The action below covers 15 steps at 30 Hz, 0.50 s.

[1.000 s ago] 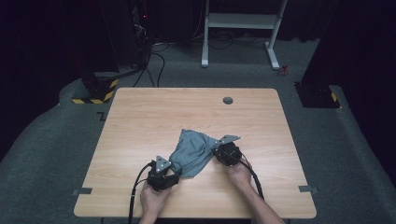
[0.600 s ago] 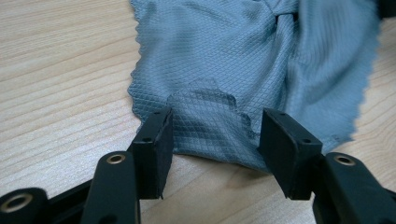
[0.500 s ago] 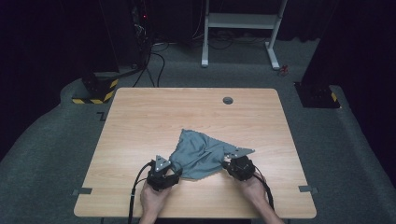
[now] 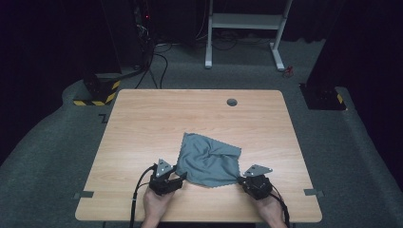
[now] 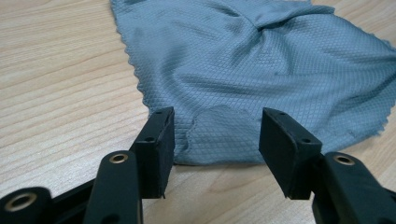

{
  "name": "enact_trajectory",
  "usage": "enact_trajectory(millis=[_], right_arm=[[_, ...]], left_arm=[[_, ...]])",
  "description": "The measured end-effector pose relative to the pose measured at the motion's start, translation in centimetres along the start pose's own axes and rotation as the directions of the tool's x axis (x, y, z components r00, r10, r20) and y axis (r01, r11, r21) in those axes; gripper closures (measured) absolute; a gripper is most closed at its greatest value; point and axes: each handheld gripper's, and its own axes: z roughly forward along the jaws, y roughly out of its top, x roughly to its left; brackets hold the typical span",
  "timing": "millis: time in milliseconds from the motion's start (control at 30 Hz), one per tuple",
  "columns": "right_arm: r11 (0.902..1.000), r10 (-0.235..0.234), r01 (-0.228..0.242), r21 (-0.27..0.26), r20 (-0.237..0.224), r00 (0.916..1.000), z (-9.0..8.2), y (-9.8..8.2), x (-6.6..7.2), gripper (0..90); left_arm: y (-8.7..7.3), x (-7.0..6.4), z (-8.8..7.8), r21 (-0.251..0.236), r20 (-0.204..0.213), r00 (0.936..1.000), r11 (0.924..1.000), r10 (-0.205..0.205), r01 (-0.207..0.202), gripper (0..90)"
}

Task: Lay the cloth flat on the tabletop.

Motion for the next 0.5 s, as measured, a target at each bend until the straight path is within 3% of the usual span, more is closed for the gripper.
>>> enact_trajectory(millis=[67, 233, 333, 500], right_arm=[[1.0, 0.005, -0.005, -0.006, 0.004, 1.0, -0.2, 0.1, -0.2, 84.4], [0.9961, 0.009, -0.006, -0.088, 0.031, 0.9995, -0.9, 1.8, -0.6, 72.7], [0.9968, 0.016, -0.014, -0.079, 0.028, 0.9995, 0.1, 2.8, -1.3, 71.3], [0.9995, -0.014, 0.015, -0.028, 0.03, 0.9994, 2.1, 4.0, -1.3, 70.2]], left_arm=[[0.0, 0.0, 0.0, -0.001, 0.005, 1.0, 1.0, -0.005, 0.005, 46.2], [0.1, 0.0, 0.1, 0.017, 0.006, 1.0, 0.9998, 0.005, -0.005, 45.5], [0.1, -0.1, 0.2, 0.025, 0.005, 0.9999, 0.9996, 0.013, -0.013, 44.1], [0.1, -0.2, 0.4, 0.039, 0.003, 1.0, 0.9992, 0.009, -0.009, 42.4]])
